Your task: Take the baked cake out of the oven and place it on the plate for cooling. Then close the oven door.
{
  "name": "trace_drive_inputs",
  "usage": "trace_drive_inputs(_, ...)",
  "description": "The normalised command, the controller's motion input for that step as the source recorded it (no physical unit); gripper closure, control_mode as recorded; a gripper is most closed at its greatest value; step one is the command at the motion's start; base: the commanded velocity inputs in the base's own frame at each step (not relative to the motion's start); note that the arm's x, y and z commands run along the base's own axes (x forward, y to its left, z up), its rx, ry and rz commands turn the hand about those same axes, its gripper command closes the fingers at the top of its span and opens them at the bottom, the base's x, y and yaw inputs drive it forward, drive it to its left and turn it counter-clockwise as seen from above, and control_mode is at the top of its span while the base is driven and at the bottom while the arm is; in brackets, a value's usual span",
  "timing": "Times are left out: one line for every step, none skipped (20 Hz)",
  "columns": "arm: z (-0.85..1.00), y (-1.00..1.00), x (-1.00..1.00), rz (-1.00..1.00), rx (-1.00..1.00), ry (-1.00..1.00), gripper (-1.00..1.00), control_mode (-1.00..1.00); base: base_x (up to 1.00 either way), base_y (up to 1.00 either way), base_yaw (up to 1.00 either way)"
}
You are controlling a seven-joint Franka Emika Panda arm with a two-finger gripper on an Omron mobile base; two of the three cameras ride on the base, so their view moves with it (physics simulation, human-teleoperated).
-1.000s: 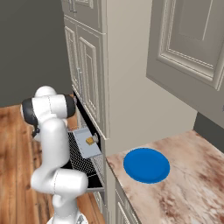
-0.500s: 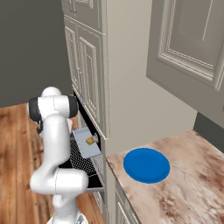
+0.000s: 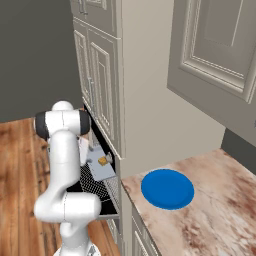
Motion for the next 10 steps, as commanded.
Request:
trace_drive_inputs(-0.16, -0.26, 0.00, 0.00, -0.01, 0.00, -1.00, -1.00, 0.00, 0.00, 0.00)
trace_drive_inputs(-0.15, -0.24, 0.00, 0.00, 0.00, 0.00, -1.00, -1.00, 0.00, 0.00, 0.00)
trace_drive_inputs(-0.16, -0.23, 0.00, 0.00, 0.00, 0.00, -1.00, -1.00, 0.00, 0.00, 0.00)
trace_drive_inputs(-0.15, -0.22, 0.00, 0.00, 0.00, 0.00, -1.00, -1.00, 0.00, 0.00, 0.00)
trace_drive_inputs(-0.14, -0.18, 0.00, 0.00, 0.00, 0.00, -1.00, -1.00, 0.00, 0.00, 0.00)
trace_drive_inputs(-0.11, -0.16, 0.02, 0.00, 0.00, 0.00, -1.00, -1.00, 0.00, 0.00, 0.00)
trace_drive_inputs(-0.11, -0.15, 0.02, 0.00, 0.00, 0.00, -1.00, -1.00, 0.00, 0.00, 0.00)
trace_drive_inputs(-0.09, -0.12, 0.04, 0.00, 0.00, 0.00, -1.00, -1.00, 0.00, 0.00, 0.00)
trace_drive_inputs(-0.10, -0.10, 0.05, 0.00, 0.00, 0.00, -1.00, -1.00, 0.00, 0.00, 0.00)
trace_drive_inputs(-0.12, -0.07, 0.04, 0.00, 0.00, 0.01, -1.00, -1.00, 0.00, 0.00, 0.00)
